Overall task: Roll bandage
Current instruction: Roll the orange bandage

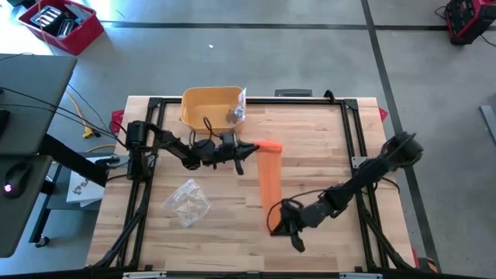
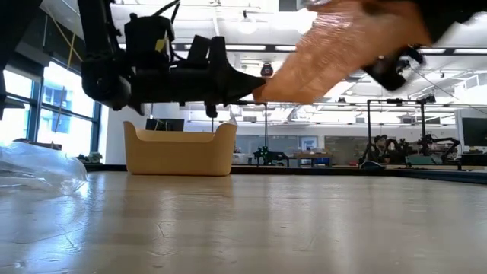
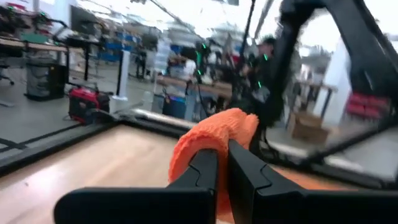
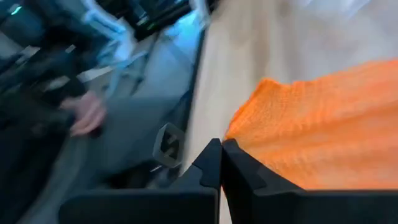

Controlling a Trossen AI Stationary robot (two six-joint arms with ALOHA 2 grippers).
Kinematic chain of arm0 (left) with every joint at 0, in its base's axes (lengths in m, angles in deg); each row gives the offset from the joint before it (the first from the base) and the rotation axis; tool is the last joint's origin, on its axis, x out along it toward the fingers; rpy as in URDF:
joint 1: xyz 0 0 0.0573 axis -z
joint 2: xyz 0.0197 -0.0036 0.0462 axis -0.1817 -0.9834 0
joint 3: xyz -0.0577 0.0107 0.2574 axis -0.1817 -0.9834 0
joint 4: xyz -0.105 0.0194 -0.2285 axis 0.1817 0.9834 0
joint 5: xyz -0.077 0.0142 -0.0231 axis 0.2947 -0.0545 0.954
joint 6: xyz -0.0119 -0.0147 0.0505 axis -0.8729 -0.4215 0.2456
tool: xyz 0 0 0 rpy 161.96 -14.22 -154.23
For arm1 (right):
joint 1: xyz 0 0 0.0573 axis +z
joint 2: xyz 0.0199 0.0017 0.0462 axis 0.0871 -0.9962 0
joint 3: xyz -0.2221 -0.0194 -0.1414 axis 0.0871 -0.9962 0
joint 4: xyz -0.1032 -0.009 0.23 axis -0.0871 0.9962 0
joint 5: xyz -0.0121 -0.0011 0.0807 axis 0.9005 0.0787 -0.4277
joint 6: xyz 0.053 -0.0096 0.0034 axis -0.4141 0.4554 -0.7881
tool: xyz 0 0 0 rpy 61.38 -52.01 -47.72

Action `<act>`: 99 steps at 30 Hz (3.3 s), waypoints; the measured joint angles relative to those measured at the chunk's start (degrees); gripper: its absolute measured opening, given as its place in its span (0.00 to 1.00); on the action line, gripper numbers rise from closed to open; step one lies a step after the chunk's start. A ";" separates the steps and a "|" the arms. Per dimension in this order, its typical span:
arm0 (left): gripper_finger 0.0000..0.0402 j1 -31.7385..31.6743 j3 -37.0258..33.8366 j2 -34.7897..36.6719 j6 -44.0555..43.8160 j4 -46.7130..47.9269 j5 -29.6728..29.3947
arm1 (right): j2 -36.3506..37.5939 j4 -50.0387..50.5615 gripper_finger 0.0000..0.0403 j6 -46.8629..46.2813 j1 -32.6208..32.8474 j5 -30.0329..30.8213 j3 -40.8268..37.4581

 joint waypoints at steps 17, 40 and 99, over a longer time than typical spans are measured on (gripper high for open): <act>0.02 10.03 3.16 0.00 7.26 13.81 1.60 | 32.44 23.57 0.00 20.35 -13.99 16.01 -0.02; 0.02 15.90 3.31 -0.20 7.22 7.58 12.30 | 7.58 30.55 0.00 10.79 -22.72 9.62 -0.02; 0.02 17.16 3.36 0.02 4.82 -0.60 4.61 | 17.23 5.91 0.39 14.35 5.82 44.94 -8.63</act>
